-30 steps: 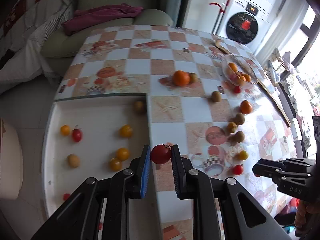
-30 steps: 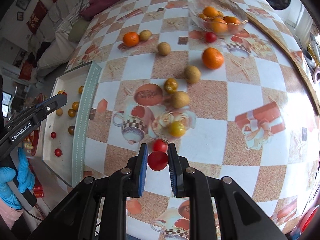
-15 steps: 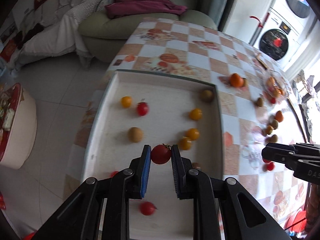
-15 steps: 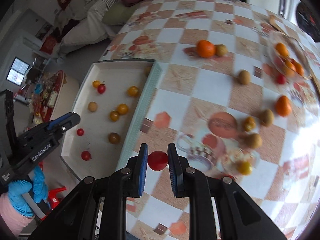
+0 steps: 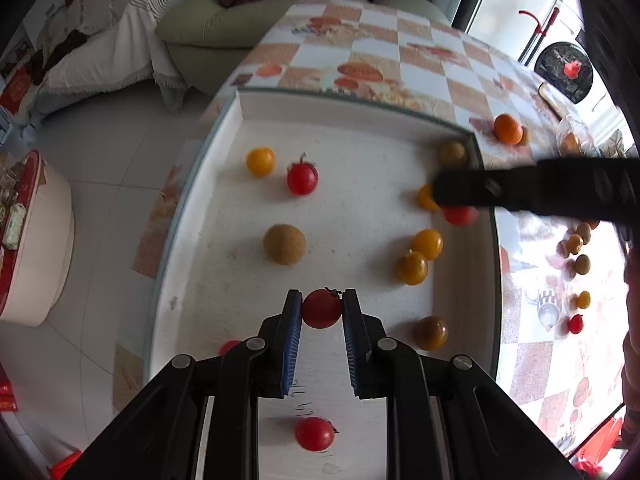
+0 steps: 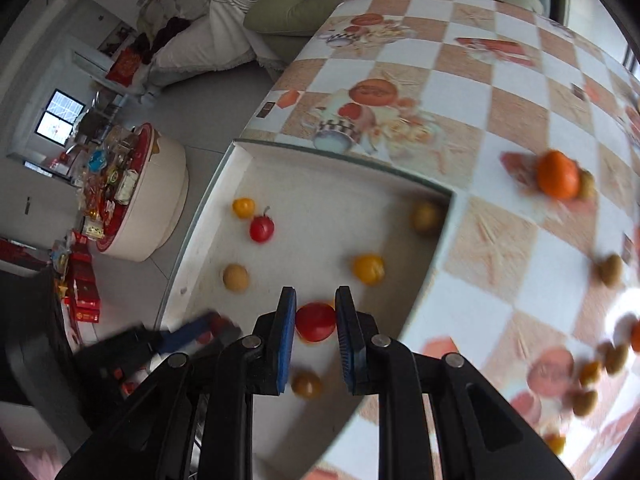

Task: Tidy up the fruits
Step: 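Carry both red tomatoes into the white tray and open both tools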

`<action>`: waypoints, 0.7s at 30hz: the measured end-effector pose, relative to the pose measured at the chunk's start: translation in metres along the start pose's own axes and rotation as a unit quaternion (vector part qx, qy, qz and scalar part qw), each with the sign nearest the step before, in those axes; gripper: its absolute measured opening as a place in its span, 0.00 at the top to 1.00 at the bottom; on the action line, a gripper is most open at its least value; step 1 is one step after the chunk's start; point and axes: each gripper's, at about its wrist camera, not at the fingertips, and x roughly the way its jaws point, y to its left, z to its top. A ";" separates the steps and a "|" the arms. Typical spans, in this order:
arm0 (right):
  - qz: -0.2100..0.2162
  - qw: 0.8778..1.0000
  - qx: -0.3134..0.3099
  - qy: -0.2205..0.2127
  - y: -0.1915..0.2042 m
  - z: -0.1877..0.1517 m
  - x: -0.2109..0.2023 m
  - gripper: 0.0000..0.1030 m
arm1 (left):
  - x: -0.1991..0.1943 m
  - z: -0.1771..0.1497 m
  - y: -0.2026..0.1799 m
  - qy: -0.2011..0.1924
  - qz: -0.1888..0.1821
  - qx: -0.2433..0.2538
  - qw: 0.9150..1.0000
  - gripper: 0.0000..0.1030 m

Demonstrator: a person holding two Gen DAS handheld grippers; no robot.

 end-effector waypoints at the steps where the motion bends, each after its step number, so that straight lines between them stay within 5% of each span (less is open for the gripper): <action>1: 0.004 1.000 -0.001 0.004 0.000 0.004 0.004 0.79 | 0.002 0.000 -0.001 0.002 0.000 -0.002 1.000 0.79; 17: -0.027 0.998 -0.029 0.054 0.012 0.021 0.059 0.77 | 0.013 -0.009 0.001 0.023 -0.002 -0.012 1.000 0.78; 20: -0.017 0.998 -0.029 0.055 0.011 0.021 0.060 0.67 | 0.011 -0.011 0.002 0.026 -0.002 -0.015 1.000 0.78; 21: -0.009 0.998 -0.030 0.057 0.012 0.021 0.060 0.56 | 0.011 -0.012 0.002 0.025 0.000 -0.014 1.000 0.77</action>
